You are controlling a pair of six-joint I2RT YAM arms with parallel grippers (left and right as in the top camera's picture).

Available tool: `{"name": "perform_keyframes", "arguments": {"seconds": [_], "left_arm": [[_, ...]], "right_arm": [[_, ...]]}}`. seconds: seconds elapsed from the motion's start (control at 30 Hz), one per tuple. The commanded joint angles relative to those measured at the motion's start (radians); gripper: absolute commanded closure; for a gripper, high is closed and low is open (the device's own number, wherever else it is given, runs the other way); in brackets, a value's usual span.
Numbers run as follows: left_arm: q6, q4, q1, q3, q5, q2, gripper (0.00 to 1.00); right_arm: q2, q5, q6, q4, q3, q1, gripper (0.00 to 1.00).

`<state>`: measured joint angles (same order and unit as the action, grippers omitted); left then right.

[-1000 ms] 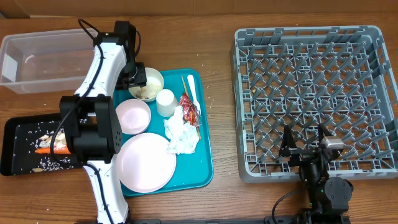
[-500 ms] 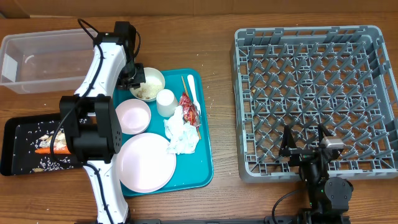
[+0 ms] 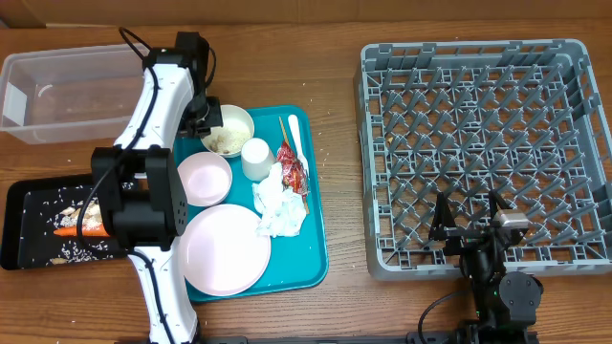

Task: Sort waste into correct bins and load items into the dishwasher rack
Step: 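Lift the white bowl over the black tray and pour out the rice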

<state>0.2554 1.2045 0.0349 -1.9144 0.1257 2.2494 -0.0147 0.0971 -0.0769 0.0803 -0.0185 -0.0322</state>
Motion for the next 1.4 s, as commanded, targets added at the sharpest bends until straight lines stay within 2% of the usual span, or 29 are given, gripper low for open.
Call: {"name": "perform_keyframes", "arguments": {"seconds": [0.0,0.67,0.97,1.13,1.37], "left_arm": [[0.013,0.047,-0.003,-0.1,0.042,0.013,0.96],[0.086,0.485,-0.01,-0.663,0.017,0.001,0.96],[0.083,0.485,-0.117,-0.622,0.013,-0.262,0.96],[0.123,0.485,-0.263,-0.526,0.011,-0.434,0.96],[0.18,0.485,-0.493,-0.365,0.035,-0.571,0.96]], "right_arm": [[0.011,-0.006,0.006,-0.004,0.011,-0.002,0.0],[0.011,-0.006,0.006,-0.004,0.011,-0.002,0.0],[0.011,-0.006,0.006,-0.004,0.011,-0.002,0.0],[0.011,-0.006,0.006,-0.004,0.01,-0.002,0.0],[0.011,-0.006,0.006,-0.004,0.01,-0.002,0.0]]}}
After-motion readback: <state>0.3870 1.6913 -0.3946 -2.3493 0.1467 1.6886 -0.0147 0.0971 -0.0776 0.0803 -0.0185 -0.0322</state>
